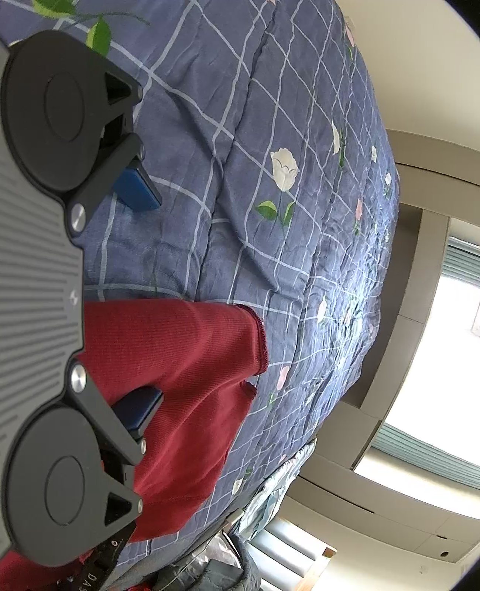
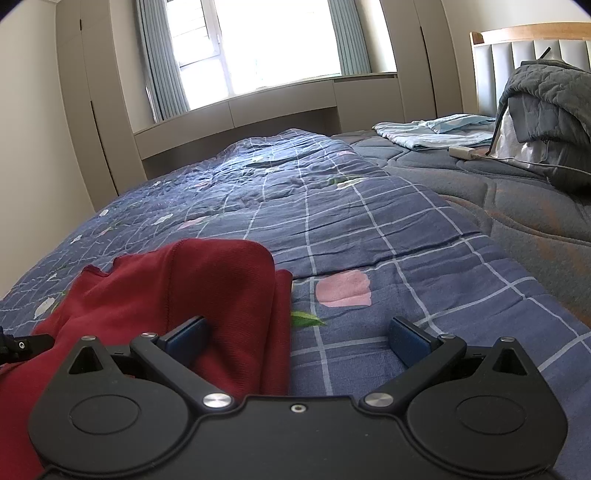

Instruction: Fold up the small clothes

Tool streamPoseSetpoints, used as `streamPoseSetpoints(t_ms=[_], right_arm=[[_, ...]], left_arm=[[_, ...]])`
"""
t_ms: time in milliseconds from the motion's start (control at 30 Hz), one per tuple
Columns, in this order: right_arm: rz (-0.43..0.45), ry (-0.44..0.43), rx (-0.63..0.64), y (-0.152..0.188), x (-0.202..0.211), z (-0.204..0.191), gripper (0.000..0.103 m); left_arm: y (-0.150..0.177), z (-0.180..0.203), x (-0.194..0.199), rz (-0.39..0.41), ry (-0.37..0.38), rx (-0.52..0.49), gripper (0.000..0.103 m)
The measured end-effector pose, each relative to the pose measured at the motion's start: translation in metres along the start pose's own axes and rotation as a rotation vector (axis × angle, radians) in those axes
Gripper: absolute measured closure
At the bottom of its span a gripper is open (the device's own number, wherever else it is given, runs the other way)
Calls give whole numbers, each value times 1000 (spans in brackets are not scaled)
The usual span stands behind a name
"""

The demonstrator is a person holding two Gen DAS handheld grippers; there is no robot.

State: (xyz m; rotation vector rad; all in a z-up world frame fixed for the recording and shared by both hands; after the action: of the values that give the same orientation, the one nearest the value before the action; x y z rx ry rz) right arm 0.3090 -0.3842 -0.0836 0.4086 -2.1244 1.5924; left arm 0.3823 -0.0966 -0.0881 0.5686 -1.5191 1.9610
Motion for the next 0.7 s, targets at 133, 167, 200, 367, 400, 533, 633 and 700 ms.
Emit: streamPoseSetpoints(t_ms=[133,167,200,367,400,533,633,700], right_arm=[[0,0,0,0,0,0,0],[0,0,0,0,0,0,0],[0,0,0,0,0,0,0],[0,-1,-2,0,0,1,0],[0,-1,-2,0,0,1,0],[1,-2,-3,0,1,0,0],[1,-2,-2,0,0,1,0],[1,-3,-4,0,1,1,0]], left_arm=[[-7,0,2,-37,-6,-6,1],[-8,1,4,-45,-7,-9,1],[-10,1,5,-55,-8,-13,1],[-14,1,12,-97,46,-45,1],[-14,0,13,-109,63,-48,1],[-14,-5,8,-162,102,-27,1],[-13,-12,2,-192,130,18,0],[-13,-12,2,-189,131,12,0]])
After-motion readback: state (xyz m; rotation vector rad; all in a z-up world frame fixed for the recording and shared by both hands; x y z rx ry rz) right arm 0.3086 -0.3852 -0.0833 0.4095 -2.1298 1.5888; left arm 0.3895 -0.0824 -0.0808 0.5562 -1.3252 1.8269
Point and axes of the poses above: each gripper's, at about its wrist camera, not at the fingertips, and x roughly against the way its jaws point, z to its right, y to its underside, the point moved 1 cm from there along -x, roughly the way its jaws point, and after that the axes turned 4 degrees about -y, right-handed, at the moved point
